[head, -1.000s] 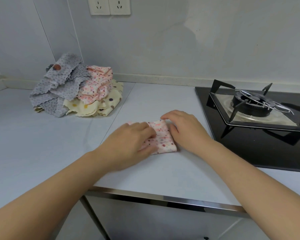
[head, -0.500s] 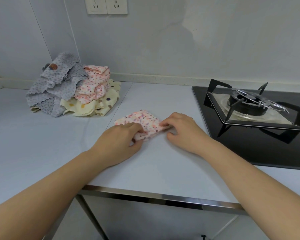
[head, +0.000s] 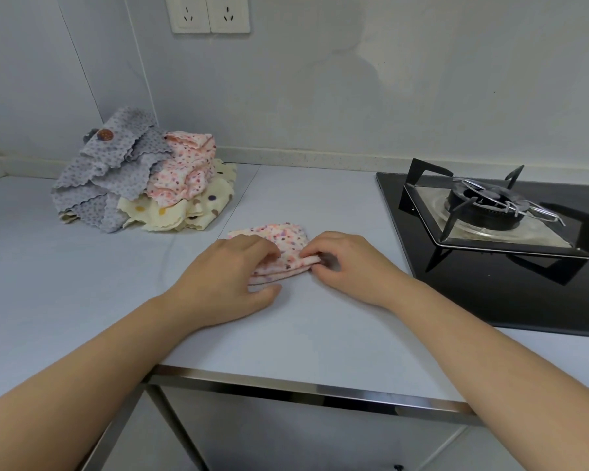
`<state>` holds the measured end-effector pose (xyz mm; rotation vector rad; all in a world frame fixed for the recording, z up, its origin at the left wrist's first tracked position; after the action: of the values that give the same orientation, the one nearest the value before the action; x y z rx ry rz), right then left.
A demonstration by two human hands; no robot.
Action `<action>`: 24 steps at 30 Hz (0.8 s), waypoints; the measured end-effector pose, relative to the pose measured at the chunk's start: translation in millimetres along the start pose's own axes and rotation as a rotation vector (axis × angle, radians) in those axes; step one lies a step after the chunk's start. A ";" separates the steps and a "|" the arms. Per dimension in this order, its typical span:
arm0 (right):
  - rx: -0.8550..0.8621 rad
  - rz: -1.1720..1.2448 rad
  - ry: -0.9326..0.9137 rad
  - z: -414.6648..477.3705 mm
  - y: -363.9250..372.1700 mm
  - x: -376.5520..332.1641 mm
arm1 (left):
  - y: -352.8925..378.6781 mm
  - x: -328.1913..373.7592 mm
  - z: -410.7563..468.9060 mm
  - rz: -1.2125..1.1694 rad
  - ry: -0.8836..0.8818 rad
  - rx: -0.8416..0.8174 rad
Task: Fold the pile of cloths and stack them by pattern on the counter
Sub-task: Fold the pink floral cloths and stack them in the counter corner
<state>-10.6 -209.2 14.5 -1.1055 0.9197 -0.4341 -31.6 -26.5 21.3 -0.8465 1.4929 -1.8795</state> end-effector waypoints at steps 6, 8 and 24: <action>0.091 0.223 0.049 -4.5 -4.0 -1.7 | -1.8 -0.6 0.2 0.075 0.003 0.136; 0.121 0.327 0.077 -7.0 -5.3 -2.8 | -2.1 1.6 -0.5 0.089 0.008 0.127; -0.021 0.222 0.033 -7.0 -4.3 -0.8 | -0.9 7.4 -2.8 0.141 0.251 0.048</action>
<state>-16.2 -214.4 17.7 -1.0039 1.0650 -0.2608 -38.5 -30.3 22.6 -0.4829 1.6020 -1.9619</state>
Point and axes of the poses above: each hand's wrist, its own z-axis towards the middle knuckle, its own y-axis out of the palm, x = y × z, the point moved 5 cm from there along z, towards the middle knuckle, and after that the axes turned 13 degrees about -x, right-handed, at the moved point
